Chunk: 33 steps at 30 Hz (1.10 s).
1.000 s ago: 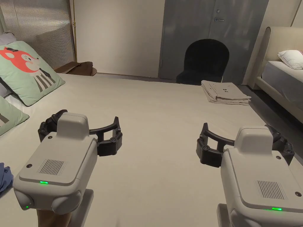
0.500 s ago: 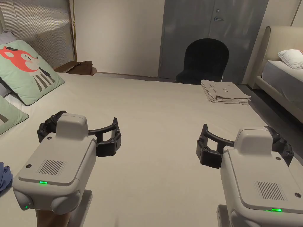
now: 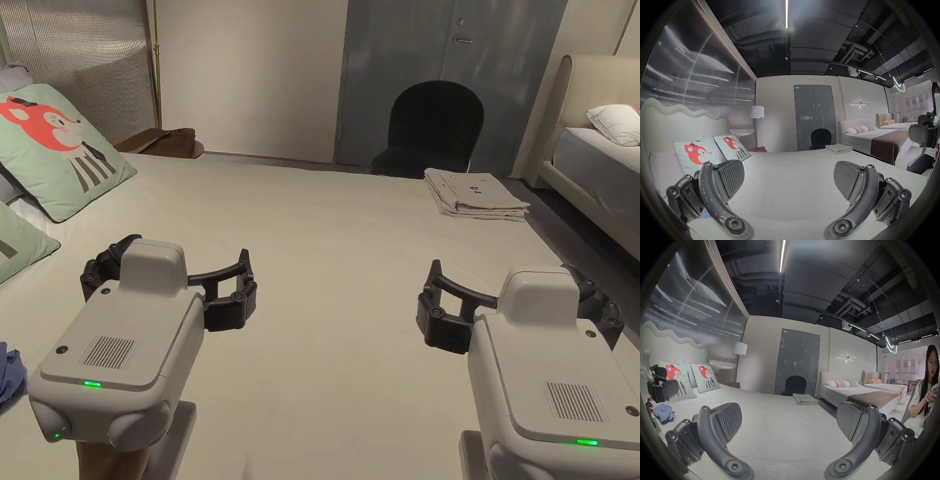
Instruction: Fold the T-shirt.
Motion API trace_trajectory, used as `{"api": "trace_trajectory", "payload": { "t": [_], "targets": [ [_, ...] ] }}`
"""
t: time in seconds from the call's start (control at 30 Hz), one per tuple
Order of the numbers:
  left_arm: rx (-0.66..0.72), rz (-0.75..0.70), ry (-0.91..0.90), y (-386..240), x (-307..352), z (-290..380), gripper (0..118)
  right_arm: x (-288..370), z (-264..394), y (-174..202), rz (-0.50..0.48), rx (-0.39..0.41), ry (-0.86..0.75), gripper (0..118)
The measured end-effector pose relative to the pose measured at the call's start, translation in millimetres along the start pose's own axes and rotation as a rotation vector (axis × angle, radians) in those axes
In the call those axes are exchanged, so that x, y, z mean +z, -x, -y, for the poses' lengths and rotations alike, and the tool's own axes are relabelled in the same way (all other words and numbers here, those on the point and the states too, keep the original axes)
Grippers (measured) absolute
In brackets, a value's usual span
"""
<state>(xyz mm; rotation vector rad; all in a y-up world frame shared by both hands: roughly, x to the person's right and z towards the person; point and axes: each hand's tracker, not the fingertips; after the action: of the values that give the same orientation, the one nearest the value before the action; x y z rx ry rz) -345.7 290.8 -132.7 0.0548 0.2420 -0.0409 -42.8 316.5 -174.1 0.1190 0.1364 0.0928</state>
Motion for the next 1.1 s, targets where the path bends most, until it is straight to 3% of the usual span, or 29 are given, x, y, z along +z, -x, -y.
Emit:
{"api": "trace_trajectory", "payload": {
  "t": [0.43,0.63,0.8,0.9,1.1],
  "targets": [
    [0.003,0.001,0.003,0.7,0.3,0.8,110,-3.8,-2.2,1.8,0.004,-0.011,0.042,115],
    [0.004,0.004,-0.005,1.8,2.0,-2.0,110,-11.3,-4.8,3.8,0.064,-0.146,0.225,115],
    [0.013,0.003,-0.007,4.7,2.8,-3.3,110,-26.7,-12.5,-5.3,0.099,-0.293,0.511,115],
    [0.023,0.0,-0.011,6.6,3.1,-3.9,110,-36.2,-18.9,-9.7,0.156,-0.334,0.624,115],
    [0.027,-0.006,-0.015,9.1,3.1,-5.0,110,-38.8,-20.7,-14.8,0.114,-0.364,0.639,115]
  ]
}}
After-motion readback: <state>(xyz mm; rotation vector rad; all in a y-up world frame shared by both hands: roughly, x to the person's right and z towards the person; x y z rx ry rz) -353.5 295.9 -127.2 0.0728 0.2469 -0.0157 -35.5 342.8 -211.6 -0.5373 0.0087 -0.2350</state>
